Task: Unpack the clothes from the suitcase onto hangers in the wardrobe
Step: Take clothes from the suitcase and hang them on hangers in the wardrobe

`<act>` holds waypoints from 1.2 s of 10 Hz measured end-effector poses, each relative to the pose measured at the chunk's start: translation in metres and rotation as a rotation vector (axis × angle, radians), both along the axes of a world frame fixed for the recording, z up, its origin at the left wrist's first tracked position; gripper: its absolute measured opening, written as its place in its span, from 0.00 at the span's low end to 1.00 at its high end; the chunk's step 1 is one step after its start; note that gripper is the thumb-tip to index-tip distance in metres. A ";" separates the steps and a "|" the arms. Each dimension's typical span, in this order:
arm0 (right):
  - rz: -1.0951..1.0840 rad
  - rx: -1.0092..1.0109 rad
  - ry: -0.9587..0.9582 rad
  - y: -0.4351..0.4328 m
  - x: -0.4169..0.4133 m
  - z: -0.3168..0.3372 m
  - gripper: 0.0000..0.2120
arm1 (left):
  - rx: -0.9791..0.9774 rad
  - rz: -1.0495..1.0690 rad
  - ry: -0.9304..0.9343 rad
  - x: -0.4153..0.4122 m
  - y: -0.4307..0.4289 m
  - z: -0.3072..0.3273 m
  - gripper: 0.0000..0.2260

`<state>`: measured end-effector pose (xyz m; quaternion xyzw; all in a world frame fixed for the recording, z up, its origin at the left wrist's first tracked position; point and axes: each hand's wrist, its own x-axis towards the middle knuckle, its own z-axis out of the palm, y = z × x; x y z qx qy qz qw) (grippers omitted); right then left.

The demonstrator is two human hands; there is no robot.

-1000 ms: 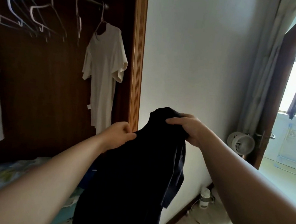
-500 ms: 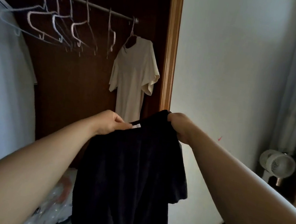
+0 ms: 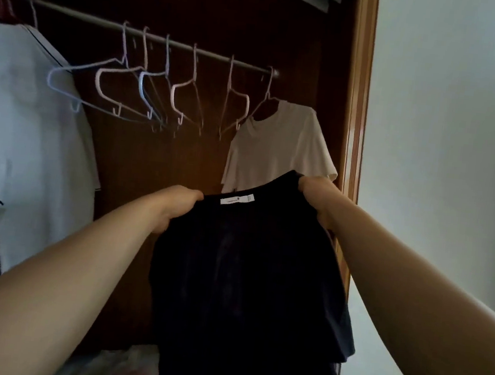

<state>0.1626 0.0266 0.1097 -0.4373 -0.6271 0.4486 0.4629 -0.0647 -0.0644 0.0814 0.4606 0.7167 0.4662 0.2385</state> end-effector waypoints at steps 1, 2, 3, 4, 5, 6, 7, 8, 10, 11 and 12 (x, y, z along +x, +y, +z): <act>-0.042 0.075 -0.101 0.023 -0.021 0.011 0.15 | 0.143 -0.020 -0.136 -0.007 0.018 0.022 0.11; -0.010 0.192 -0.130 0.039 -0.044 0.021 0.16 | 0.296 -0.077 -0.151 -0.017 0.038 0.045 0.13; 0.002 0.291 -0.099 0.044 -0.072 0.041 0.06 | 0.408 -0.073 -0.095 -0.029 0.057 0.064 0.13; -0.031 0.372 0.078 0.052 -0.095 0.068 0.12 | 0.437 -0.090 -0.076 -0.041 0.074 0.076 0.14; 0.028 0.367 0.207 0.089 -0.126 0.113 0.13 | 0.401 -0.061 -0.022 -0.054 0.090 0.081 0.18; 0.092 0.283 0.342 0.088 -0.138 0.132 0.15 | 0.347 -0.018 0.081 -0.071 0.105 0.079 0.21; 0.106 0.304 0.345 0.083 -0.148 0.147 0.19 | 0.310 0.005 0.133 -0.092 0.114 0.075 0.21; 0.149 0.271 0.270 0.081 -0.159 0.151 0.18 | 0.291 0.025 0.153 -0.110 0.121 0.071 0.21; 0.191 0.204 0.269 0.083 -0.169 0.158 0.11 | 0.291 0.057 0.101 -0.133 0.127 0.062 0.21; 0.202 0.208 0.353 0.087 -0.174 0.158 0.12 | 0.295 0.065 0.071 -0.137 0.129 0.060 0.21; 0.189 0.248 0.383 0.090 -0.177 0.157 0.13 | 0.293 0.056 0.055 -0.140 0.130 0.059 0.21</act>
